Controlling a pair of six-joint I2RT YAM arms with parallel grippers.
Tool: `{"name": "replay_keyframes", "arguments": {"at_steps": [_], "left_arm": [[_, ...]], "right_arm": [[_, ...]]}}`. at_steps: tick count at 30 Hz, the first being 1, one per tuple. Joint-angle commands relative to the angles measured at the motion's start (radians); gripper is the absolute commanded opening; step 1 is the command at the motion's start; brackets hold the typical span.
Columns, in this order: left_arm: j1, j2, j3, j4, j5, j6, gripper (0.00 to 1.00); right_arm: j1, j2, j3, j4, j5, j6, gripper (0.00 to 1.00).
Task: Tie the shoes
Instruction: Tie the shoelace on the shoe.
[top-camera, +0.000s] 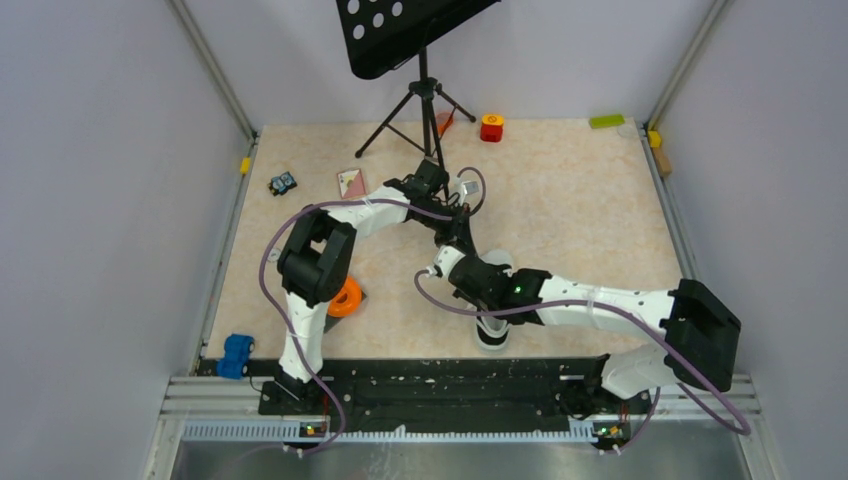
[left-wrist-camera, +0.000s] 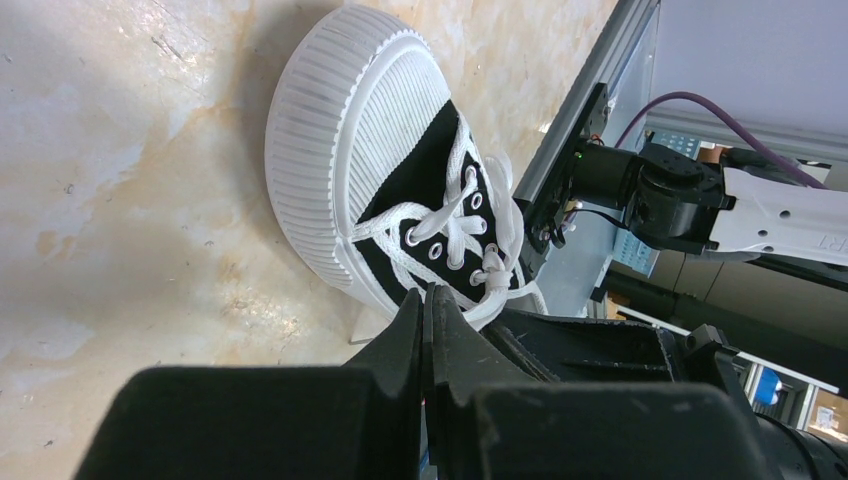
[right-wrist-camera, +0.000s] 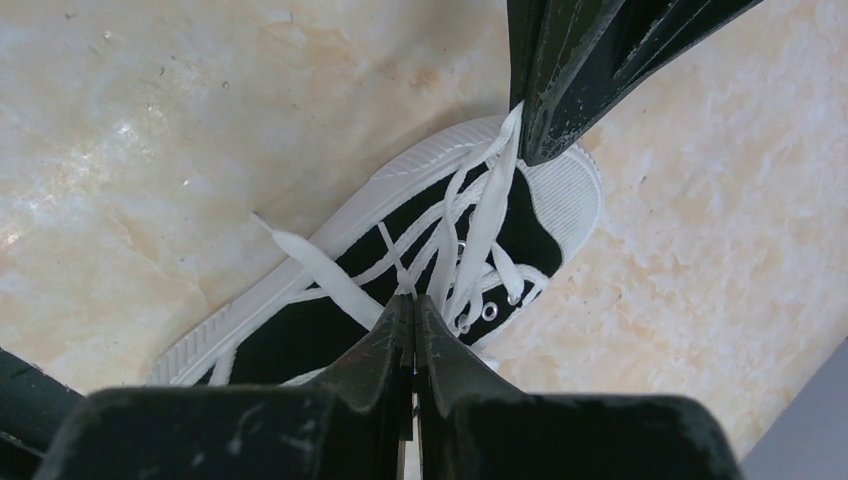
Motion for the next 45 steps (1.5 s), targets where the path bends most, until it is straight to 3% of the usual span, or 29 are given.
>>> {"name": "replay_keyframes", "arguments": {"at_steps": [1,10,11,13,15,19,27,33,37,45], "left_arm": [[0.005,0.008,0.034,0.004,0.019,0.013,0.0],[0.004,0.009,0.029,0.009,0.021,0.011,0.0],[0.004,0.009,0.03,0.009,0.021,0.012,0.0],[0.004,0.009,0.029,0.009,0.021,0.012,0.0],[0.004,0.009,0.028,0.01,0.02,0.01,0.0],[0.004,0.009,0.026,0.011,0.019,0.01,0.0],[0.004,0.009,0.023,0.014,0.021,0.006,0.0],[0.005,0.006,0.022,0.015,0.021,0.006,0.0],[0.004,0.006,0.021,0.016,0.022,0.005,0.0],[0.004,0.008,0.017,0.021,0.024,0.004,0.0]], "right_arm": [[0.013,-0.023,0.029,0.023,0.021,0.017,0.0],[0.014,-0.086,0.022,0.04,-0.018,0.032,0.0],[0.014,-0.083,0.021,0.043,-0.023,0.033,0.04],[0.014,-0.068,0.027,0.042,-0.022,0.039,0.24],[0.015,-0.053,0.035,0.045,-0.032,0.043,0.32],[0.026,-0.035,0.041,0.062,-0.042,0.032,0.39],[0.031,0.016,0.039,0.098,-0.024,0.003,0.4],[0.03,0.053,0.036,0.115,0.045,-0.011,0.36],[0.031,0.047,0.038,0.116,0.058,-0.007,0.0],[0.042,-0.01,0.038,0.126,-0.012,-0.011,0.0]]}}
